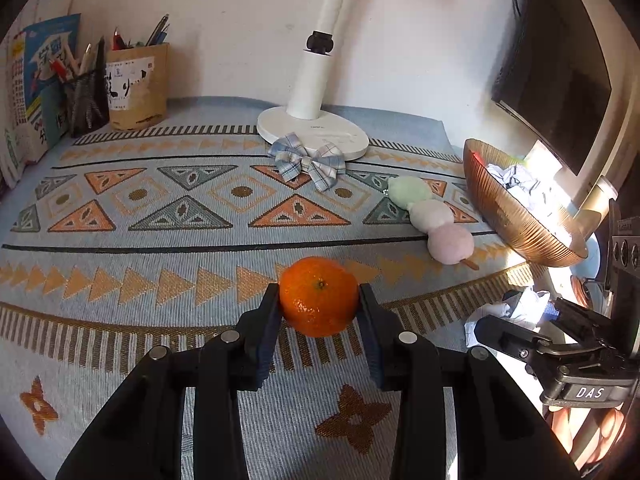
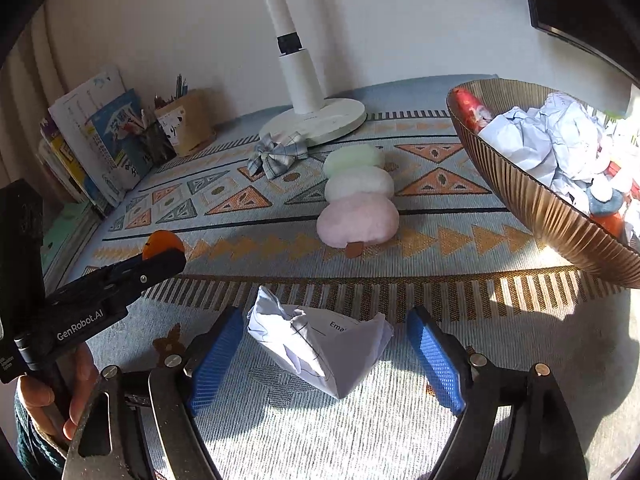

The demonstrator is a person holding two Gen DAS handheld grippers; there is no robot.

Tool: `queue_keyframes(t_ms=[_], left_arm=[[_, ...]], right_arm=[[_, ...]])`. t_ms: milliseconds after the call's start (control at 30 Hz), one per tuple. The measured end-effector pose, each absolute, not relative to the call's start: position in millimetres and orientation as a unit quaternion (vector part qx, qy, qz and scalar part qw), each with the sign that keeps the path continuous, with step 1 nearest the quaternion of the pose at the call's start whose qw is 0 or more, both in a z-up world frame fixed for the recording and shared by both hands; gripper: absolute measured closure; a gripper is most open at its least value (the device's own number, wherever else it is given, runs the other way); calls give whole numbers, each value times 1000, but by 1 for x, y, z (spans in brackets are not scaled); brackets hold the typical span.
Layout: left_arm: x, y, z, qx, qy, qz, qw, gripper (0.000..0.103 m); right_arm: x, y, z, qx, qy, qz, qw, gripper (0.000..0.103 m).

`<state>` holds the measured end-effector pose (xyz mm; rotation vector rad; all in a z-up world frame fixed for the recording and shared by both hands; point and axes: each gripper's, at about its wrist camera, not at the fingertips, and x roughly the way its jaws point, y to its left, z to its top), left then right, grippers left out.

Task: Organize objects
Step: 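Carry the orange and paper ball over the bowl with both grippers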

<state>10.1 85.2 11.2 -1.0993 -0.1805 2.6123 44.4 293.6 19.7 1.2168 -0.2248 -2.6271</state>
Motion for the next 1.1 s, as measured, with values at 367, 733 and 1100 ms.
queue_keyframes(t_ms=[367,733,1100], left_arm=[[9,85,10,-386,-62,908,153,69],[6,146,58,-364,-35,902,231,69],[-54,298,128,-321,-10,882,346,69]], right_arm=[[55,288,25,407,-65,-900,141,43],[102,366,132,281,-90,-952,79,43],[56,512,168,252,-205,-939,-109,42]])
